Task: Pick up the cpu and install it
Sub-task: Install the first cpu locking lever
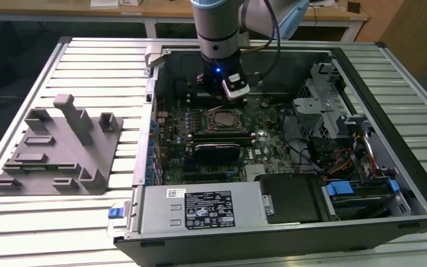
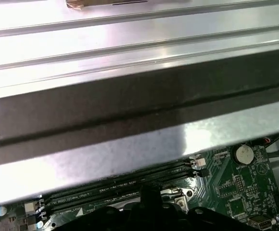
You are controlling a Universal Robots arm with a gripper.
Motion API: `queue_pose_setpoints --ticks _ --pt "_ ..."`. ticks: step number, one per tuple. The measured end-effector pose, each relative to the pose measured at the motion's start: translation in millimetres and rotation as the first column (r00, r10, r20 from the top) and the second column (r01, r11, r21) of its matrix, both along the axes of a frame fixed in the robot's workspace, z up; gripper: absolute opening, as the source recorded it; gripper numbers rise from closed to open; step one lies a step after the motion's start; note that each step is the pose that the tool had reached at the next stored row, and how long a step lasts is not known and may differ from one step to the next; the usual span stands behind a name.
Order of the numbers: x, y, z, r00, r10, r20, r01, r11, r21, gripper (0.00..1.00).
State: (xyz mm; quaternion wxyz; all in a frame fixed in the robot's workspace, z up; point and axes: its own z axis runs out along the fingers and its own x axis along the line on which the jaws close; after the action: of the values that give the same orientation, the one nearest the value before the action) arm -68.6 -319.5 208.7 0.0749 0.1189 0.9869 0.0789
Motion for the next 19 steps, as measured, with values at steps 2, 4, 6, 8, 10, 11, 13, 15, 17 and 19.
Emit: queue_pose_setpoints --ticks 2,4,6,8,10,11,13,15,17,19 --pt "0.0 0.6 -0.9 0.9998 -0.02 0.0003 0.02 0.9998 0.0 0.11" --pt "-0.1 1.3 -1.6 0.9993 -0.038 0.0006 0.038 0.9993 -0.0002 0.11" --pt "-0.5 2.3 -2.2 0.9987 -0.052 0.001 0.052 0.9987 -0.0001 0.11" --pt "-1.0 3.5 -2.8 0.9981 -0.062 0.0013 0.062 0.9981 0.0001 0.11" --pt "-1.6 4.9 -3.3 0.9976 -0.069 0.0015 0.069 0.9976 0.0 0.11" --pt "-2.0 5.6 -3.5 0.9974 -0.072 0.0016 0.072 0.9974 0.0 0.11" --pt "-2.2 6.2 -4.0 0.997 -0.077 0.0026 0.077 0.9971 0.0002 0.11" --pt "-2.3 6.4 -4.6 0.9967 -0.08 0.0068 0.08 0.9968 -0.0004 0.11" --pt "-2.4 6.5 -5.3 0.9964 -0.084 0.0142 0.084 0.9965 -0.0007 0.11" --pt "-2.4 6.5 -5.9 0.9961 -0.086 0.0205 0.086 0.9963 -0.0009 0.11"
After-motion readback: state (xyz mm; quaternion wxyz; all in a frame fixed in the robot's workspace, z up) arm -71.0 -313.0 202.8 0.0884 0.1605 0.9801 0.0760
